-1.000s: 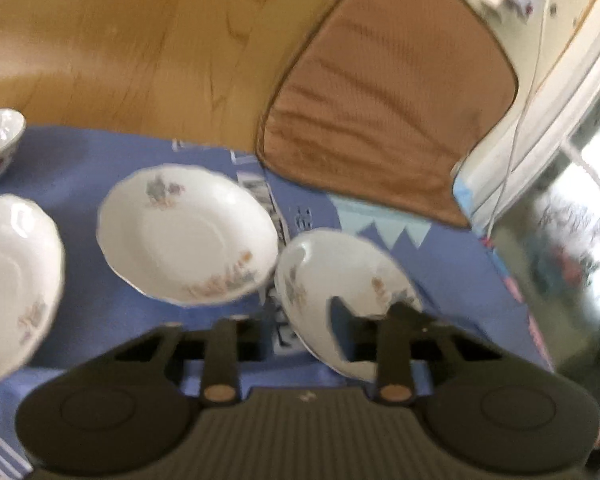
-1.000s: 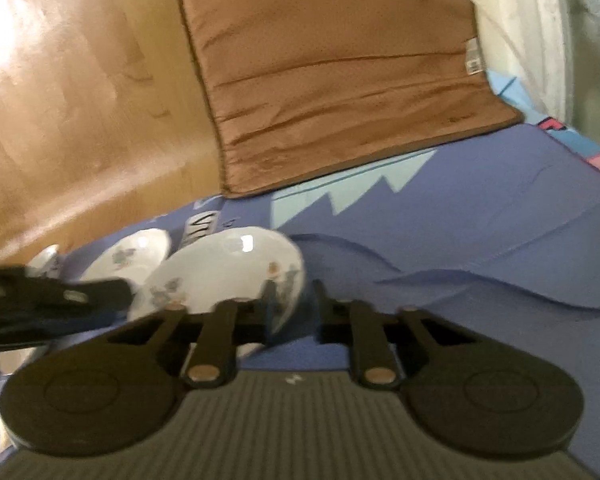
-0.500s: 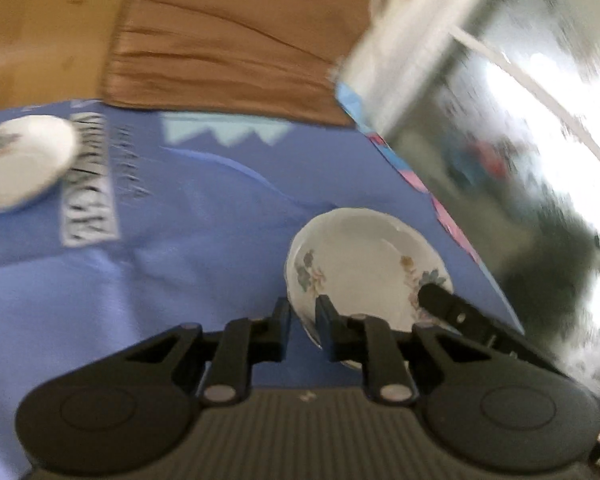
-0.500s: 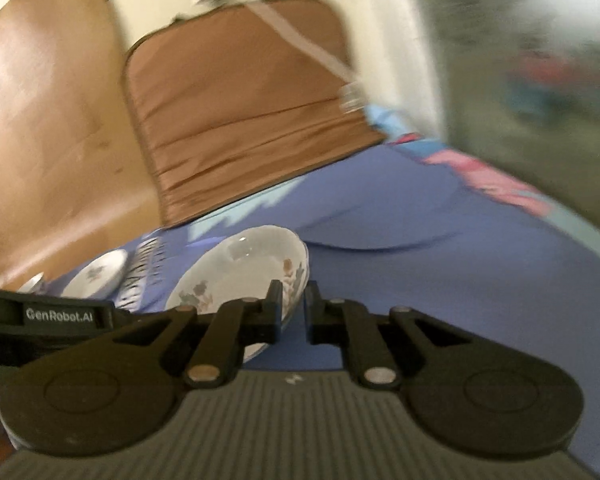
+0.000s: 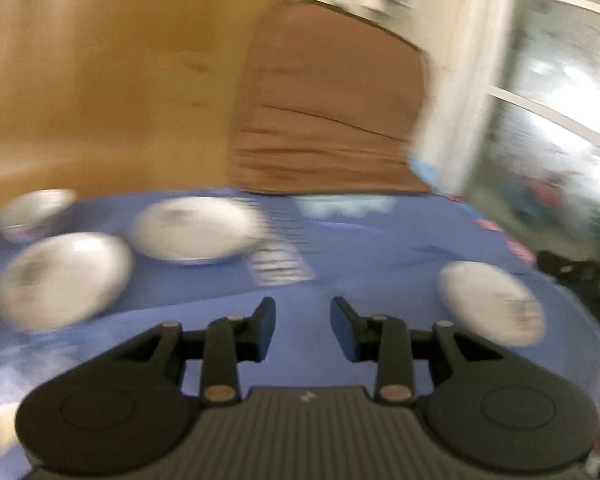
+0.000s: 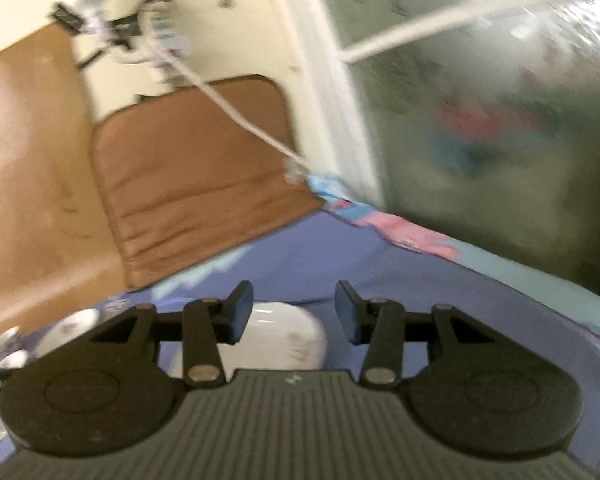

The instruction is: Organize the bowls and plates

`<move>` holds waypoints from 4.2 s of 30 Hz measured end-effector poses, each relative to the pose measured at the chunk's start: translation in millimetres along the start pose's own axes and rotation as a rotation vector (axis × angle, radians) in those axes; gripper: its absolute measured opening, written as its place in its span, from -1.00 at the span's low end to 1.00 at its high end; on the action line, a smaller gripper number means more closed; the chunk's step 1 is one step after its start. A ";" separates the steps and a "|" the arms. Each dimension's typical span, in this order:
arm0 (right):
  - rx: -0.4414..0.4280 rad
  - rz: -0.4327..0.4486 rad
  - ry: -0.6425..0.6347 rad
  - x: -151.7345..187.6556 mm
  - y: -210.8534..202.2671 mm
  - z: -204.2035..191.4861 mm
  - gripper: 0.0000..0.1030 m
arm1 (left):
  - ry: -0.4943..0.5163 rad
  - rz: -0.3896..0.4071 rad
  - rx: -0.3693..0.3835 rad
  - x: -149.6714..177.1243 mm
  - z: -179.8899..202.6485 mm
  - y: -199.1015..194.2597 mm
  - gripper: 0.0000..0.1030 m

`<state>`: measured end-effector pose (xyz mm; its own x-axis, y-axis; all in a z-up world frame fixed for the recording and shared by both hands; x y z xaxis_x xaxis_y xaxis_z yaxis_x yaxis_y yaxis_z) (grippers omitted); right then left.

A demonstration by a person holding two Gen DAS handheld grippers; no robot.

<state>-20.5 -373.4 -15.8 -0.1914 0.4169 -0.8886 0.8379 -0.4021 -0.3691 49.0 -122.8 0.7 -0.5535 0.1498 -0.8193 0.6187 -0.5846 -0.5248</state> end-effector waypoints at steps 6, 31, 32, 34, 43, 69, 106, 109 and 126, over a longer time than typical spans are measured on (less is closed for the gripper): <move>-0.281 -0.216 -0.071 29.6 13.9 -95.1 -0.17 | -0.053 0.103 -0.253 17.1 -83.0 -48.9 -0.39; -0.442 -0.604 0.080 53.7 22.7 -127.2 -0.79 | -0.174 0.104 0.009 14.9 -71.2 -47.3 -0.10; -0.457 -0.614 0.082 53.1 11.3 -117.6 -0.79 | -0.178 0.072 0.026 15.6 -65.4 -43.0 -0.09; -0.463 -0.624 0.075 55.3 -8.2 -101.1 -0.78 | -0.196 0.008 0.066 19.6 -54.3 -33.1 -0.09; -0.450 -0.584 0.080 63.7 -25.8 -90.3 -0.72 | -0.213 -0.143 0.080 43.9 -27.1 -17.2 -0.74; -0.354 -0.396 0.205 14.2 -27.5 5.0 -0.76 | -0.031 -0.144 0.182 -2.4 74.9 1.9 -0.82; -0.214 -0.277 0.081 3.8 -16.5 14.7 -0.75 | 0.008 -0.143 0.226 -14.9 122.3 69.0 -0.77; -0.166 -0.256 0.089 -1.4 -6.5 31.2 -0.75 | 0.018 -0.167 0.231 -14.7 137.1 92.2 -0.75; -0.069 -0.051 0.021 -21.4 -3.3 17.5 -0.31 | 0.064 -0.068 0.087 -15.7 87.0 49.5 -0.29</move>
<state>-28.1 -395.3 -0.3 -0.2240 0.4529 -0.8629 0.8606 -0.3235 -0.3932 39.8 -223.5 7.6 -0.5540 0.2404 -0.7971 0.5285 -0.6382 -0.5598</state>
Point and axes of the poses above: each gripper's, at about its wrist camera, not at the fingertips, and y roughly the way its jaws point, z to its right, x to its underside, the point moved 7 cm from there along y, roughly the way its jaws point, and after that the axes turned 9 degrees about x, right-handed, at the moved point
